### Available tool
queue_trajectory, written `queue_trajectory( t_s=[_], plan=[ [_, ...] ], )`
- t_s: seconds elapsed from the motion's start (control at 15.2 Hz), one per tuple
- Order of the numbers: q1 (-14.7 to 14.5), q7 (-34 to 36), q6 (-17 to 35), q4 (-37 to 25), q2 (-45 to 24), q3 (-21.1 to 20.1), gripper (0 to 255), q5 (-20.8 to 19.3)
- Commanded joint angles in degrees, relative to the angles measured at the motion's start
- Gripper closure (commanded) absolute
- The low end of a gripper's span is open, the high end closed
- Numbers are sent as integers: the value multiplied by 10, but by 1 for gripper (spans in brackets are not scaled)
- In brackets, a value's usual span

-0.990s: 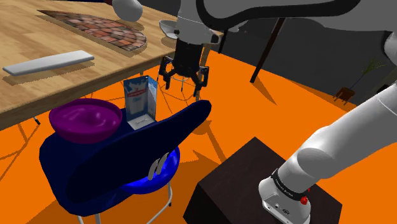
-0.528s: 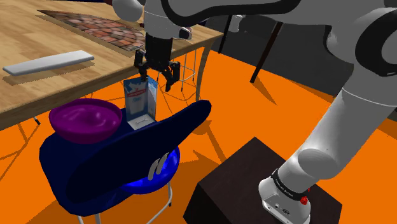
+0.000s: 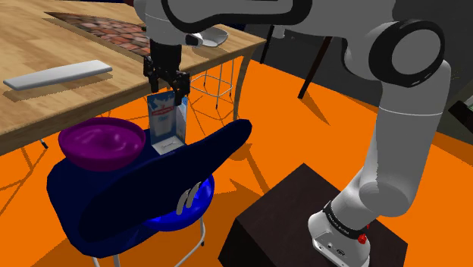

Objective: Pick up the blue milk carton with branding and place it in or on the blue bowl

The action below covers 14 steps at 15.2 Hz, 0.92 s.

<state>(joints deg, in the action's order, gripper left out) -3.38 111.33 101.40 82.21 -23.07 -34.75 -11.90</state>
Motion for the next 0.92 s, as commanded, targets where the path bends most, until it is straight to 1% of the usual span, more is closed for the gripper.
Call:
queue_trajectory(
  t_s=[0.0, 0.2, 0.73, 0.79, 0.86],
  plan=[
    [-1, 5, 13, 10, -4, 1, 0, -3],
    [1, 7, 39, 34, -6, 2, 0, -5],
    [1, 7, 39, 34, -6, 2, 0, -5],
    [4, 5, 42, 42, 0, 1, 255, -2],
    [4, 6, 40, 42, 2, 0, 255, -1]
  ],
)
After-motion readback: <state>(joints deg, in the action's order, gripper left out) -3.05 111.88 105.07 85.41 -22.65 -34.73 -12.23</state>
